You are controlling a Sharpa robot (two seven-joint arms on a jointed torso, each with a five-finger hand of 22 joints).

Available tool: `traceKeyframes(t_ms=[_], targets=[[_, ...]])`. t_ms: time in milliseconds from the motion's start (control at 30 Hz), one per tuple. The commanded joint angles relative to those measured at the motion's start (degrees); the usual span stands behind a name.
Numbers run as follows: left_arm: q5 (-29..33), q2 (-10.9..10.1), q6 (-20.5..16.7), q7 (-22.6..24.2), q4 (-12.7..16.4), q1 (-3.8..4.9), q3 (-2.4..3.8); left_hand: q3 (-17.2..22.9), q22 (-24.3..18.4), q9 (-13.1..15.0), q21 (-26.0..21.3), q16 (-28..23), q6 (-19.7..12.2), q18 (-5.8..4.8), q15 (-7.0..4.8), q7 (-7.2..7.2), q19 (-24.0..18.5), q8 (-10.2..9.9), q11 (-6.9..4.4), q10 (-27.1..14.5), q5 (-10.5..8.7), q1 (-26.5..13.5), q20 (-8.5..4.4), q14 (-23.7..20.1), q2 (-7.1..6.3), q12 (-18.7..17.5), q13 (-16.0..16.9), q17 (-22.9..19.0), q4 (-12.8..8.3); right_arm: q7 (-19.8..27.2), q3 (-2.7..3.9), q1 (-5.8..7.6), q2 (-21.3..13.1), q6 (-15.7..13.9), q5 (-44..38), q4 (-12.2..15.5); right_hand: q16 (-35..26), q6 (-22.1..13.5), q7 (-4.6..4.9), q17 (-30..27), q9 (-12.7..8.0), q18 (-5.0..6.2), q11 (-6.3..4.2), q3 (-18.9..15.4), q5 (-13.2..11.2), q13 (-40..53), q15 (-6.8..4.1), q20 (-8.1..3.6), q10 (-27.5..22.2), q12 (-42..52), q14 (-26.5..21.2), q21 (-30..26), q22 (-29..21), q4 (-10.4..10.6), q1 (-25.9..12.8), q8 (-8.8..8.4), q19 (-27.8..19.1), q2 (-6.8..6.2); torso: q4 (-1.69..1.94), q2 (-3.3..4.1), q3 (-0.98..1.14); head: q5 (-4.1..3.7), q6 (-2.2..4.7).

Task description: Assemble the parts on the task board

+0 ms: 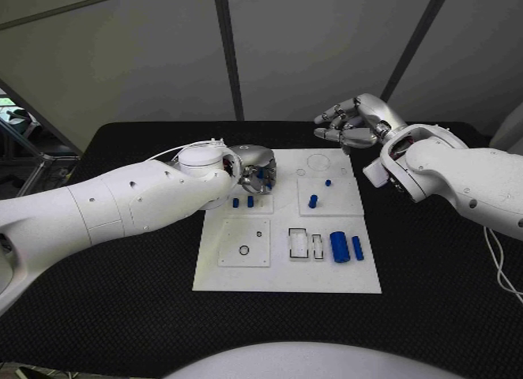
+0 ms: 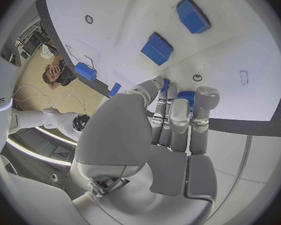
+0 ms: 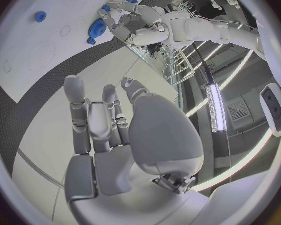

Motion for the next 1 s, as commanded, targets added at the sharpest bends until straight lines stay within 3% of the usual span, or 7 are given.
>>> traceKeyframes(t_ms=[33,500,1000], targets=[[0.1,0.0,-0.1,-0.1,0.1,-0.06,-0.04,0.7,0.9,0.0,1.0,0.7,0.9,-0.24,-0.02,-0.1,0.8,-0.1,-0.01,1.0,-0.42,0.6,-0.1,0.7,0.4,-0.4,-0.1,0.6,-0.3,0.3,0.05,0.09,0.1,-0.3,-0.1,0.0,0.1,-0.4,0.04,0.1,-0.1,0.36,-0.02,0.4,0.3,-0.1,-0.01,0.02,-0.3,-0.3,-0.4,-0.1,0.0,0.1,0.0,-0.29,-0.1,-0.12,-0.02,0.01,-0.01,-0.05,-0.03],[1.2,-1.6,-3.4,0.9,1.7,-0.12,0.0,1.9,3.6,-0.1,4.1,2.8,2.7,-0.81,-0.38,-0.27,2.6,-0.4,-0.37,3.1,-0.55,0.6,-0.45,2.4,0.76,-1.1,-0.5,3.2,-1.5,0.3,0.05,0.08,0.1,-0.3,-0.2,0.0,0.1,-0.4,0.04,0.1,-0.1,0.36,-0.02,0.4,0.3,-0.1,-0.01,0.02,-0.3,-0.3,-0.4,-0.1,0.0,0.1,0.0,-0.29,-0.1,-0.12,0.03,-0.03,-0.03,-0.06,0.15],[3.4,-6.1,-4.2,0.7,5.8,-0.15,0.39,2.0,4.3,-0.1,4.7,3.3,3.2,-0.94,-0.37,-0.28,3.0,-0.7,-0.36,3.6,-0.58,-0.2,-0.48,2.8,0.7,-1.7,-0.7,3.6,-1.5,0.3,0.05,0.08,-0.1,-0.3,-0.3,-0.1,0.1,-0.4,0.04,0.1,-0.1,0.36,-0.02,0.4,0.3,-0.1,-0.01,0.02,-0.3,-0.3,-0.4,-0.1,0.0,0.1,0.0,-0.29,-0.1,-0.12,0.09,-0.02,0.03,0.09,0.33]])
